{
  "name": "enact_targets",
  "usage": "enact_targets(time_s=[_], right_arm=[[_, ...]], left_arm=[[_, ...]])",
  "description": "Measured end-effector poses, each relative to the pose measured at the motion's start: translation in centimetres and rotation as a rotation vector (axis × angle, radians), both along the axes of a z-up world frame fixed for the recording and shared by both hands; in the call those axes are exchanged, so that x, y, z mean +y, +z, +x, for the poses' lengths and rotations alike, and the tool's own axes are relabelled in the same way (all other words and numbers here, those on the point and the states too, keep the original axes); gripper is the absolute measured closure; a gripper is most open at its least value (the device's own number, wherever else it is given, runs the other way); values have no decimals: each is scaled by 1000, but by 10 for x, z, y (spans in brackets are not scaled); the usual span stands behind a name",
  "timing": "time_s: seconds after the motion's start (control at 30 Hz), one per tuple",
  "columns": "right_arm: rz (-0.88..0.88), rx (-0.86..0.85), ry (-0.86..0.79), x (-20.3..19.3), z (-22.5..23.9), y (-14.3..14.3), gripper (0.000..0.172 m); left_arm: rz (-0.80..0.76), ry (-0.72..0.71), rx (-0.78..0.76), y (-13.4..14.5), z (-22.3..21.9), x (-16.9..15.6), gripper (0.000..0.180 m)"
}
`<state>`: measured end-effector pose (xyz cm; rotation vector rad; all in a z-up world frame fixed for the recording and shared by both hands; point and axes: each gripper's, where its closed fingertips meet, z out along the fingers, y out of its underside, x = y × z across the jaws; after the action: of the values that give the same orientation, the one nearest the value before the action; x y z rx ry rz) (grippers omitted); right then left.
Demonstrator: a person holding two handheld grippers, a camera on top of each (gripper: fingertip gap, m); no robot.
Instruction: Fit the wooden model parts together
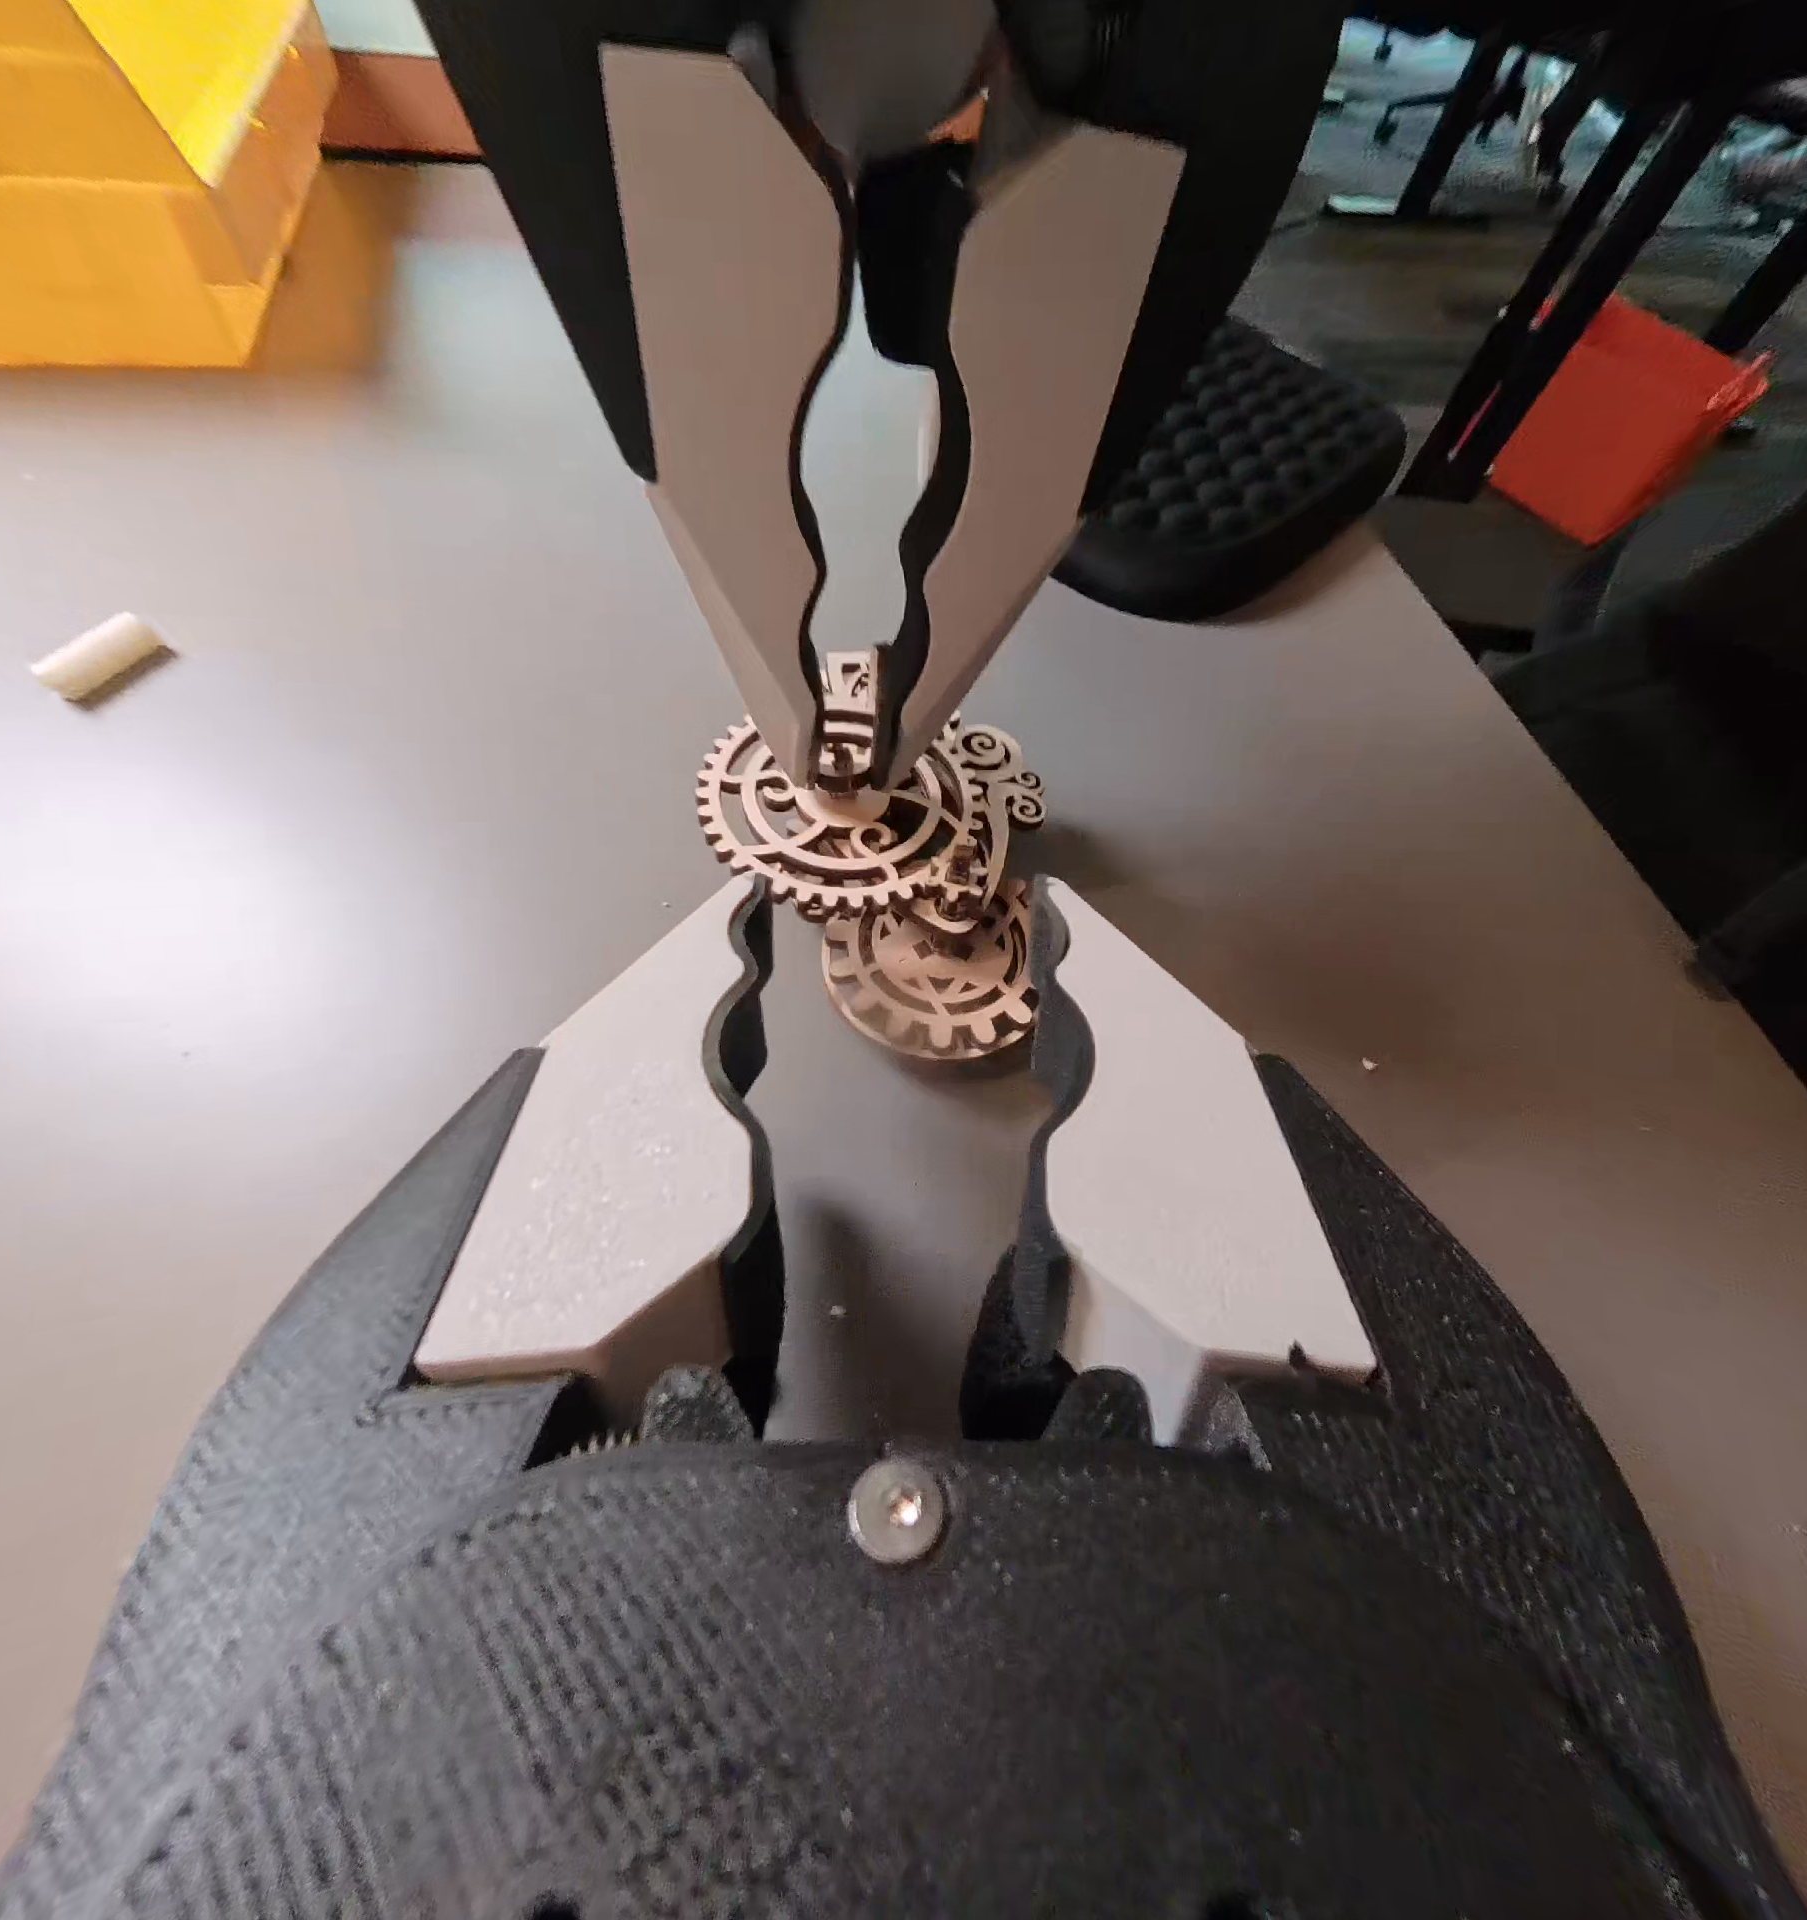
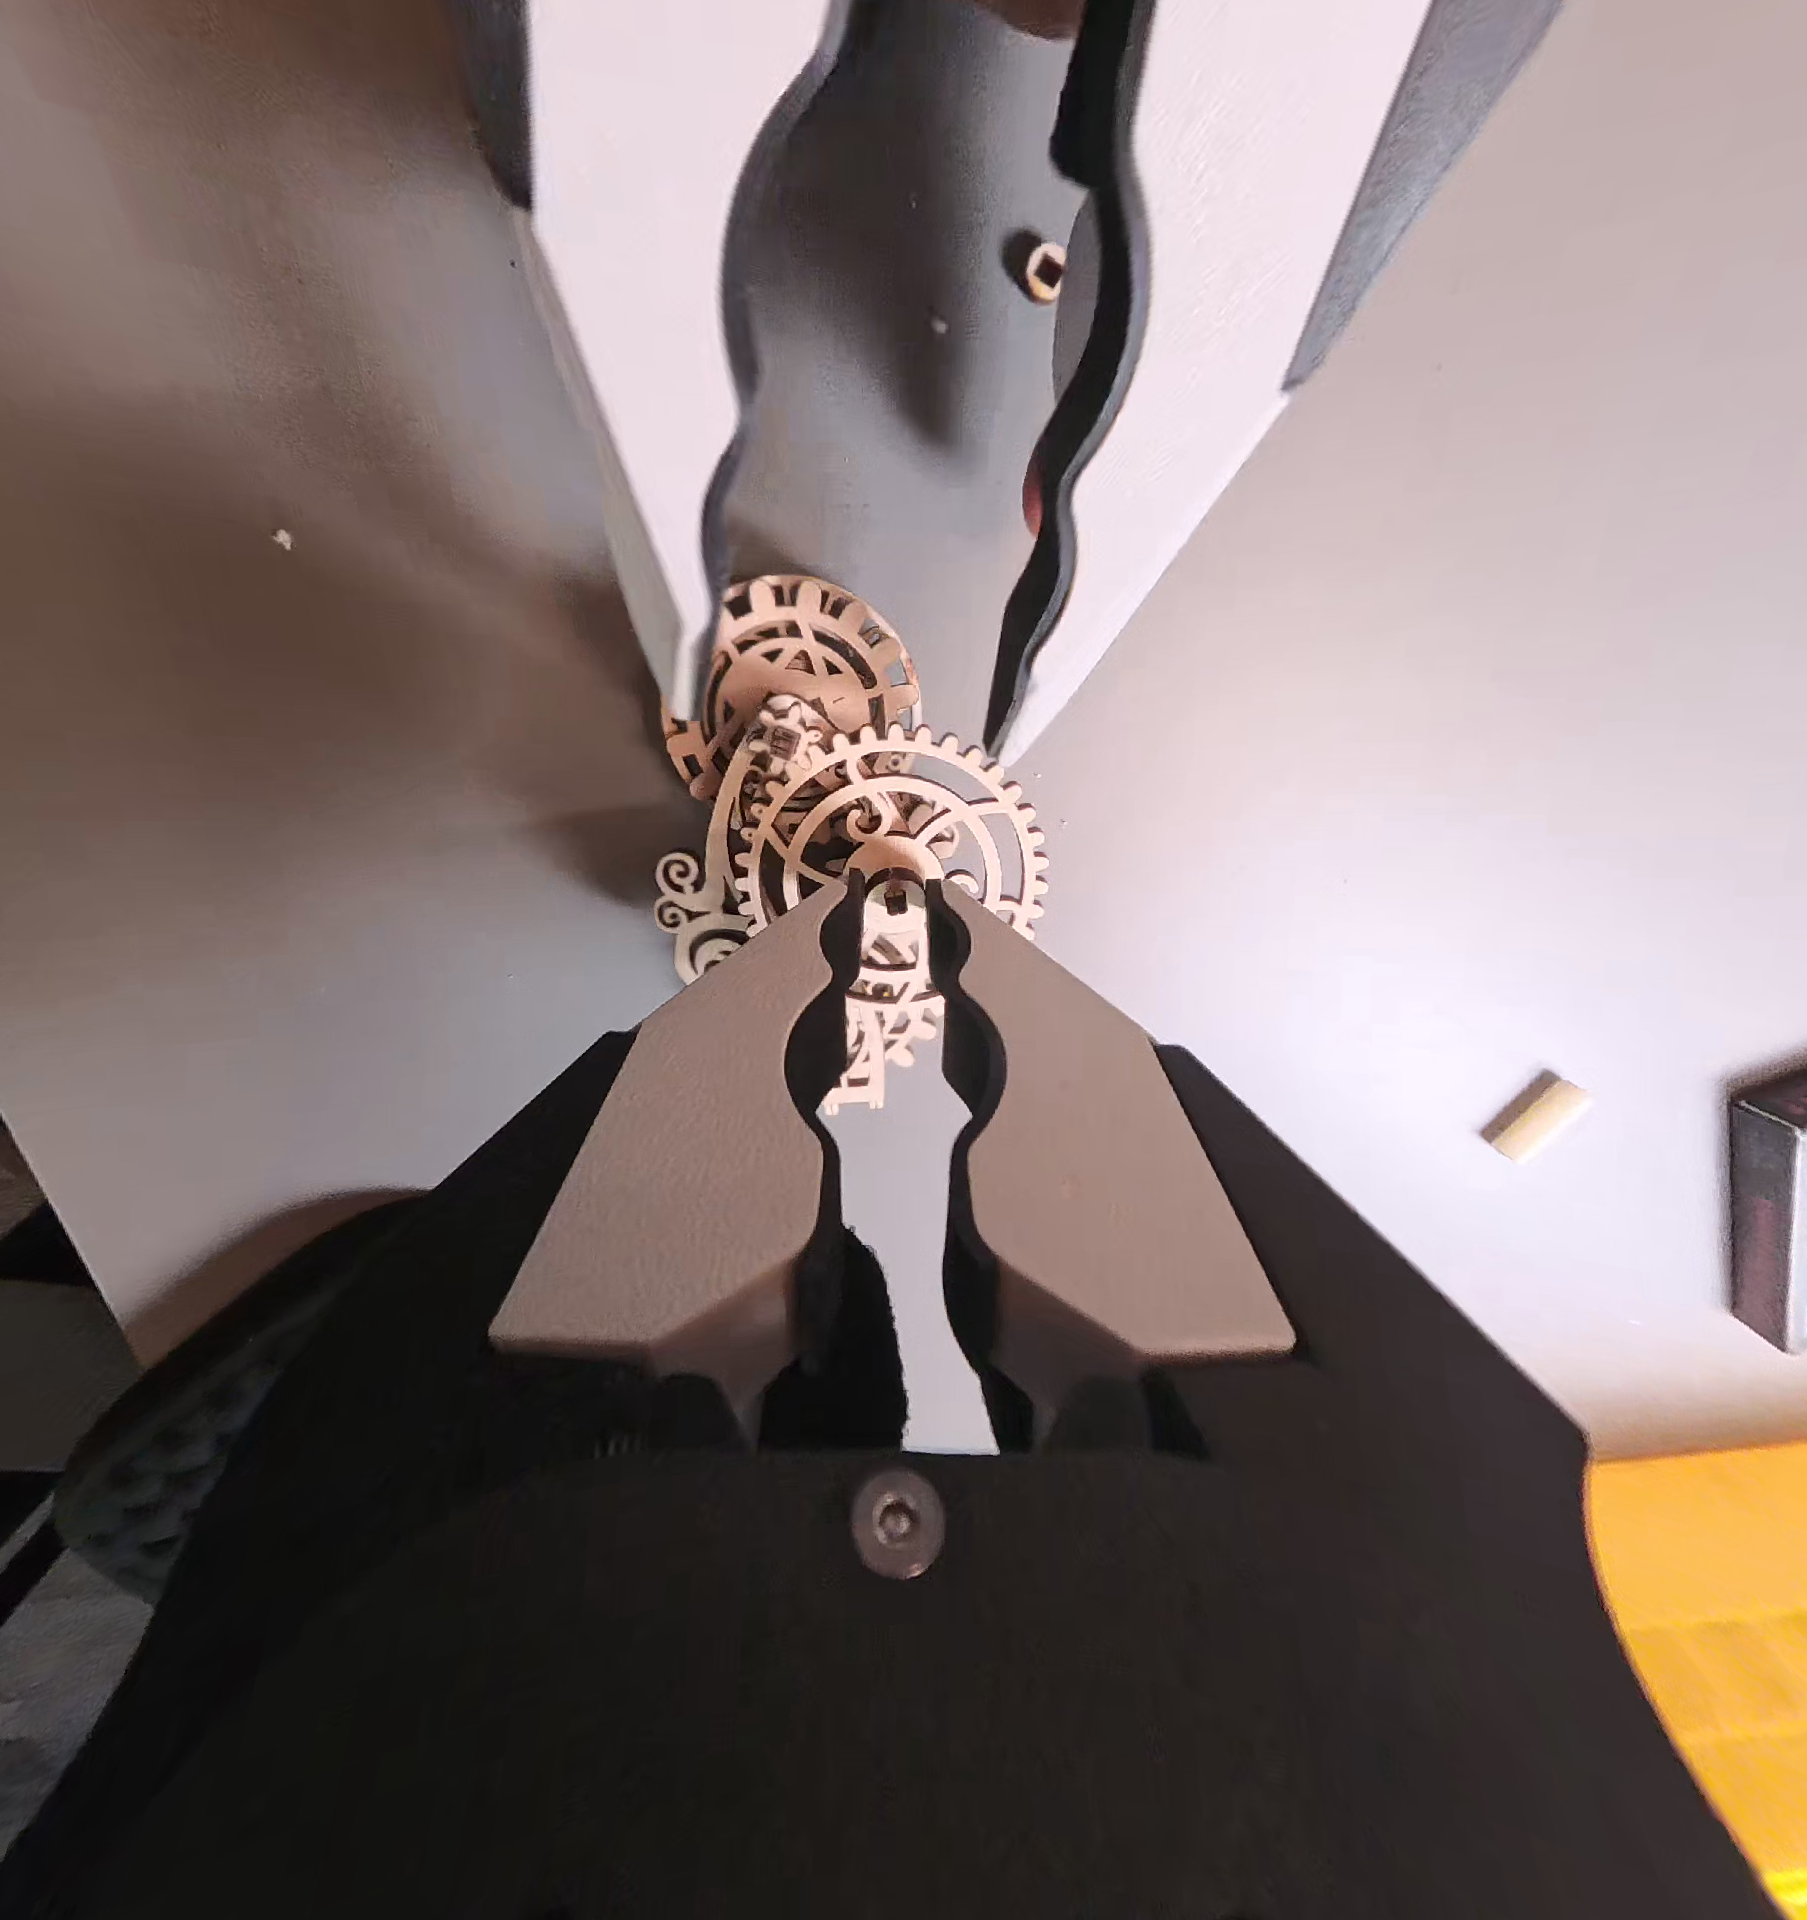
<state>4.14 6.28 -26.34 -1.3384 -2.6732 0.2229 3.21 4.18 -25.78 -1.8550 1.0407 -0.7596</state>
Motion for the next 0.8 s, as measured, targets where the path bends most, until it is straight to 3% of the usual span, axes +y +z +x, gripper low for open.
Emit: enact_targets(time_s=[0.03, 0.23, 0.43, 0.63, 0.8], right_arm=[[-1, 9, -5, 0, 0, 0, 161], [-36, 24, -13, 2, 2, 4, 162], [-49, 25, -4, 1, 0, 4, 167], [-25, 10, 14, 0, 0, 3, 167], [87, -20, 147, 0, 1, 3, 167]], left_arm=[[-4, -4, 24, -4, 2, 0, 127], [8, 7, 82, -10, 7, 0, 101], [21, 37, 161, -19, 7, 5, 115], [23, 39, 165, -20, 7, 5, 116], [25, 37, 165, -19, 8, 5, 116]])
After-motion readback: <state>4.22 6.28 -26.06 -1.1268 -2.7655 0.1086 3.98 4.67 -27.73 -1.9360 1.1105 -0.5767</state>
